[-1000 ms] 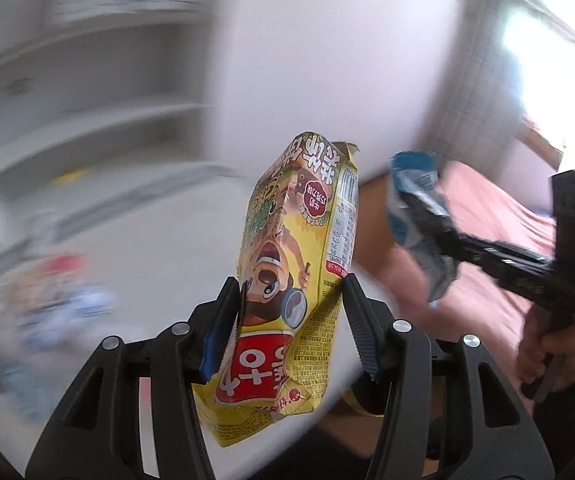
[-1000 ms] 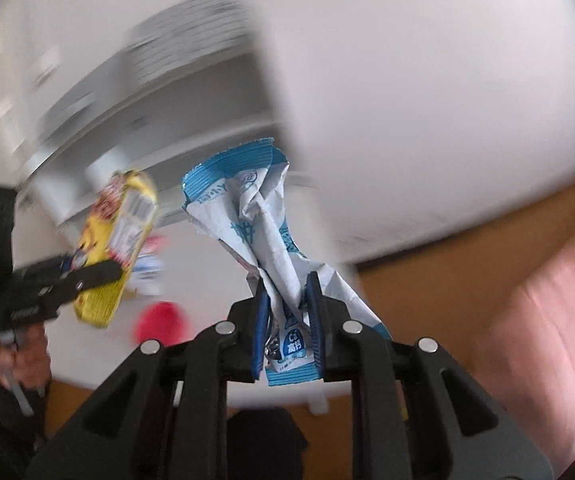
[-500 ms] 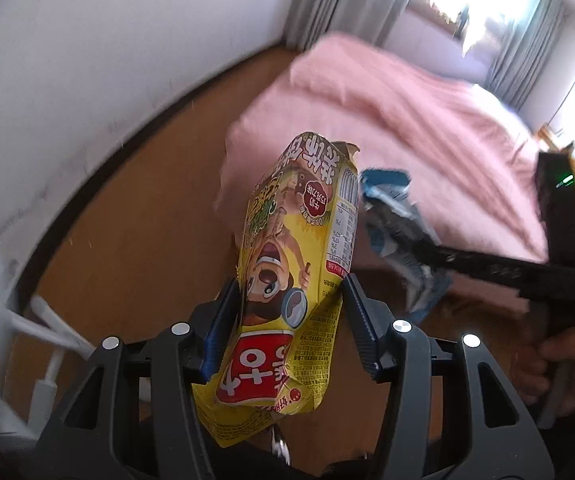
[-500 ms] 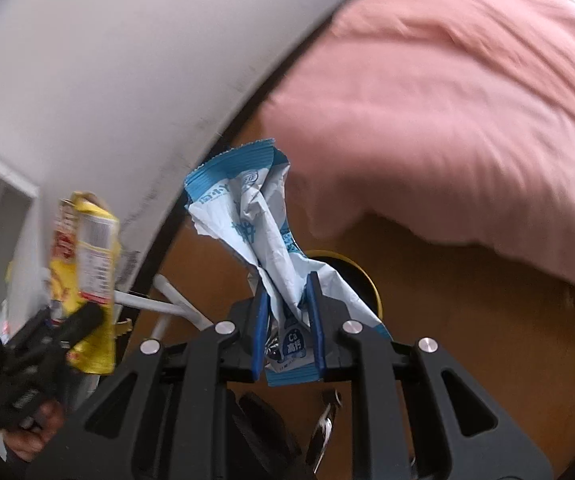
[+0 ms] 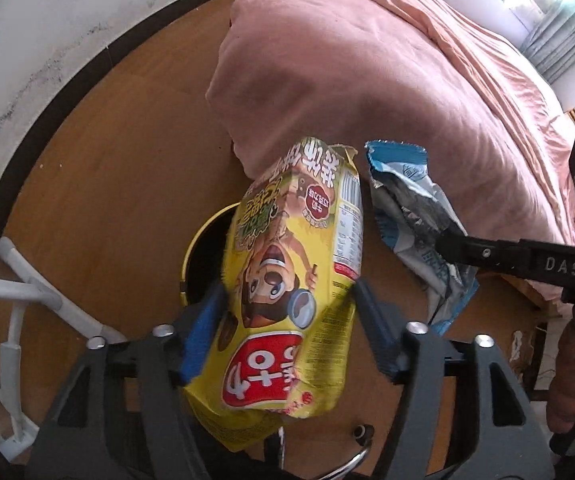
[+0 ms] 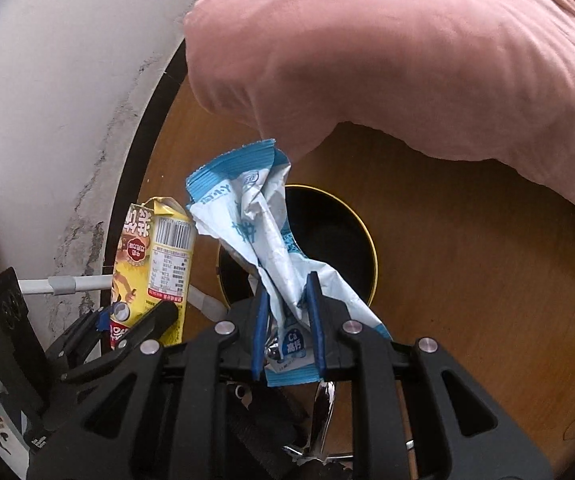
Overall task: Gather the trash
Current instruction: 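Carry both items over the floor bin and open both tools to drop them, then grasp the grey sock with left tool while right tool grasps a blue-white carton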
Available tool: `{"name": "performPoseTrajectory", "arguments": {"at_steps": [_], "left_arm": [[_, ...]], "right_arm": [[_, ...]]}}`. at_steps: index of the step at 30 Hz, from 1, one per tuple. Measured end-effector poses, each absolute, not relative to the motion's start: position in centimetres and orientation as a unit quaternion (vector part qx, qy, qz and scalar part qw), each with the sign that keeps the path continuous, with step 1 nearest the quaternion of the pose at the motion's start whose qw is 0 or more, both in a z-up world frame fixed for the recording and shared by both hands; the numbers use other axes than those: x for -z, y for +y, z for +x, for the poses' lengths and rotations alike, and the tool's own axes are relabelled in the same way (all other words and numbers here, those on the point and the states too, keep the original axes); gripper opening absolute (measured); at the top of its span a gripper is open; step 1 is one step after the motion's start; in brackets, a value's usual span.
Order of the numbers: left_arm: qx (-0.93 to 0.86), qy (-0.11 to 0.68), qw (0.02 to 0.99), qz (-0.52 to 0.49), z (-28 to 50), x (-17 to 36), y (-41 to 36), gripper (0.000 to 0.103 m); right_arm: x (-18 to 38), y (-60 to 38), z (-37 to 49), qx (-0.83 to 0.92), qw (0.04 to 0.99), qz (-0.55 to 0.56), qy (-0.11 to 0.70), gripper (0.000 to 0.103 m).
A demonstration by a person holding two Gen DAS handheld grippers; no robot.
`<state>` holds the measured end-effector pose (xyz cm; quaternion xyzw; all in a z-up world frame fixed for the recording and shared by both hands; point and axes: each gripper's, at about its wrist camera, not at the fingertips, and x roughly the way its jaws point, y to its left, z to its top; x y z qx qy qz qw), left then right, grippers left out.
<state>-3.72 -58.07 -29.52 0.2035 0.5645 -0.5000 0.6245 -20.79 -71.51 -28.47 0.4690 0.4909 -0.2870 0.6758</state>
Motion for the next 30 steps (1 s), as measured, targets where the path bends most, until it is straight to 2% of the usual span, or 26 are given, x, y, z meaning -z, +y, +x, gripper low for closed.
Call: {"name": "performPoseTrajectory", "arguments": {"at_steps": [9, 16, 17, 18, 20, 25, 30], "left_arm": [[0.505, 0.559, 0.626, 0.201, -3.1, 28.4, -57.7, 0.074], [0.526, 0.525, 0.645, 0.177, -3.6, 23.0, -55.7, 0.081], [0.528, 0.520, 0.648, 0.174, -3.7, 22.1, -55.5, 0.084], [0.530, 0.515, 0.652, 0.172, -3.8, 21.2, -55.1, 0.087], [0.532, 0.503, 0.661, 0.164, -4.0, 19.0, -54.2, 0.088], [0.535, 0.483, 0.679, 0.140, -4.3, 13.5, -50.5, 0.090], [0.544, 0.443, 0.703, 0.120, -3.8, 7.3, -44.2, 0.092]], "right_arm": [[29.5, -71.5, -19.7, 0.277, 0.670, 0.473, 0.501, 0.019], [29.5, -70.7, -18.2, 0.260, 0.673, 0.462, 0.517, 0.021], [29.2, -70.5, -17.9, 0.256, 0.677, 0.457, 0.518, 0.029], [28.9, -70.4, -17.7, 0.257, 0.679, 0.453, 0.518, 0.046], [28.0, -70.2, -17.5, 0.266, 0.687, 0.443, 0.512, 0.071], [24.9, -69.1, -16.8, 0.267, 0.713, 0.415, 0.497, 0.072], [17.1, -66.1, -15.6, 0.264, 0.776, 0.350, 0.454, 0.074]]}}
